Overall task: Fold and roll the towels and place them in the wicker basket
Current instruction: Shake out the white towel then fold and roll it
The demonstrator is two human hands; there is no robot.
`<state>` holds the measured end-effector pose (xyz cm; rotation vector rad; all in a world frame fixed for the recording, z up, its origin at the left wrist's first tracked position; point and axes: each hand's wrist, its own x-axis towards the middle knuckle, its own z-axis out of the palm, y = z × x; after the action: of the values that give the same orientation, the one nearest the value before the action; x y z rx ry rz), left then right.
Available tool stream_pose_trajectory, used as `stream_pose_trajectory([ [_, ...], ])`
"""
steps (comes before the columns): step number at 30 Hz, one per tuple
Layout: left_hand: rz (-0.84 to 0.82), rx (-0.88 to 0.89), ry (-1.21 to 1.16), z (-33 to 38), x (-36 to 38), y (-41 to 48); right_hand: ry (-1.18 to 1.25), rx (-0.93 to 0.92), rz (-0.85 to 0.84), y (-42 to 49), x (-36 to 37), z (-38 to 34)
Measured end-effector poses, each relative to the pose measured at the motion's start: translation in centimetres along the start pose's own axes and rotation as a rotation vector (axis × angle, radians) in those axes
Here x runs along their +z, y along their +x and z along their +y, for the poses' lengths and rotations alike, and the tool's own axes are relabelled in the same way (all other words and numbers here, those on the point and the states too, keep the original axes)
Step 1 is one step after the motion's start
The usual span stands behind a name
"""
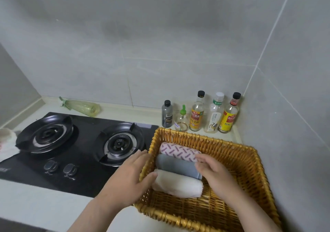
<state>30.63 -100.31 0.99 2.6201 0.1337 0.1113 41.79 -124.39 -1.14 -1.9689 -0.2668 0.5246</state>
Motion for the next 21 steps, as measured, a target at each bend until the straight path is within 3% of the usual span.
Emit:
stream_pose_trajectory([
  [8, -0.083, -0.163, 0.072, -2.9, -3.7, -6.4, 0.297, 0.040, -0.008, -2.1, 3.7, -2.8],
  [13, -0.009, -0.264, 0.046, -5.8, -5.8, -12.4, 0.211, 0.007, -0.057, -4.9, 8.3, -5.4],
  [21, 0.216, -0.455, -0.101, -11.1, -10.0, -28.1, 0.055, -0.111, -0.293, -12.7, 19.9, -10.9],
])
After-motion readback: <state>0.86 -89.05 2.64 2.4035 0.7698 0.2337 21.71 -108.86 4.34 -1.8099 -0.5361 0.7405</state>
